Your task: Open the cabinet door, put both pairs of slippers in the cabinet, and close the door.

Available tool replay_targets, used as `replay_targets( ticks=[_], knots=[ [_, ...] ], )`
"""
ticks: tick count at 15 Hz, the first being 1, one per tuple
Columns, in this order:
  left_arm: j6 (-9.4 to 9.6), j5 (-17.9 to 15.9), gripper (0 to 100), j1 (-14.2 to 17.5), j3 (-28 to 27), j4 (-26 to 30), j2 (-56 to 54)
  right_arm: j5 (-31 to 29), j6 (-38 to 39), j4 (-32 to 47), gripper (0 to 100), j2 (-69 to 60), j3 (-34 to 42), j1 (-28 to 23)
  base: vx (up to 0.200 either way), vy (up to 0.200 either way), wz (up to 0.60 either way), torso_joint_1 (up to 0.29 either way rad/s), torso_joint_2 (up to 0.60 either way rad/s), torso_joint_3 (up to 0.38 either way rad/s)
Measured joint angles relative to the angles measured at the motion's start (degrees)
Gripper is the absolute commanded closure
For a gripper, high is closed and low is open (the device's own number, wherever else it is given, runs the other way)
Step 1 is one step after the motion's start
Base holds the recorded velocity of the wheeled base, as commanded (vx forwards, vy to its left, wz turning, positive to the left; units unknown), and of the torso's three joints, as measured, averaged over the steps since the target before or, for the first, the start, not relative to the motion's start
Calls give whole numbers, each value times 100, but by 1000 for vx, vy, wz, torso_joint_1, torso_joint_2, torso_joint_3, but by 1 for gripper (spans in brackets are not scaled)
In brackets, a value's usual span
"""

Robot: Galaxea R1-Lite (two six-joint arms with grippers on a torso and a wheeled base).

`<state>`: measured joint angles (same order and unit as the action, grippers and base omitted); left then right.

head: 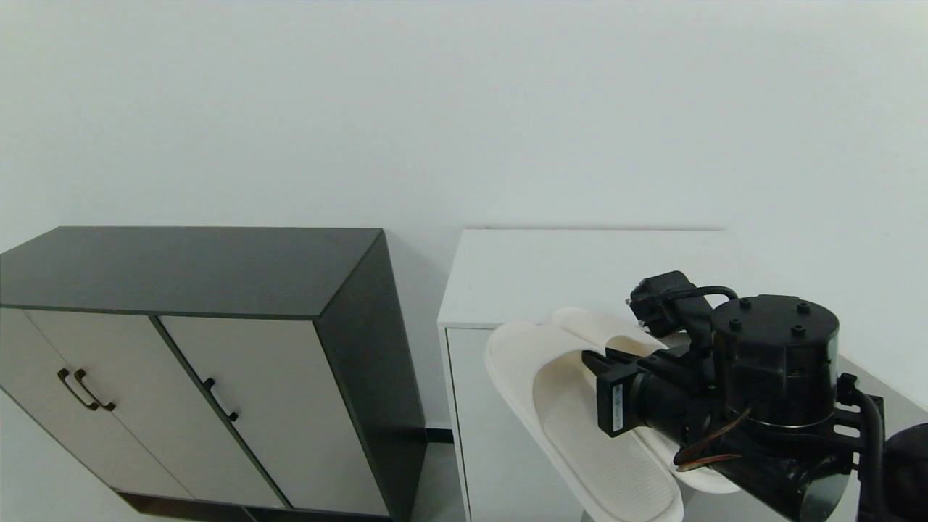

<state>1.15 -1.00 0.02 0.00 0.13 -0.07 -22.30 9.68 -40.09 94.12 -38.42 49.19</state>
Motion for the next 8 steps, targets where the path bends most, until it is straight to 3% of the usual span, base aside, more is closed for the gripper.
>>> replay_targets(
  ticks=[8],
  knots=[
    [0, 2, 100, -5, 0, 5, 0, -28, -35, -5, 100, -102, 80, 17, 0, -200, 0, 2, 2, 5]
  ],
)
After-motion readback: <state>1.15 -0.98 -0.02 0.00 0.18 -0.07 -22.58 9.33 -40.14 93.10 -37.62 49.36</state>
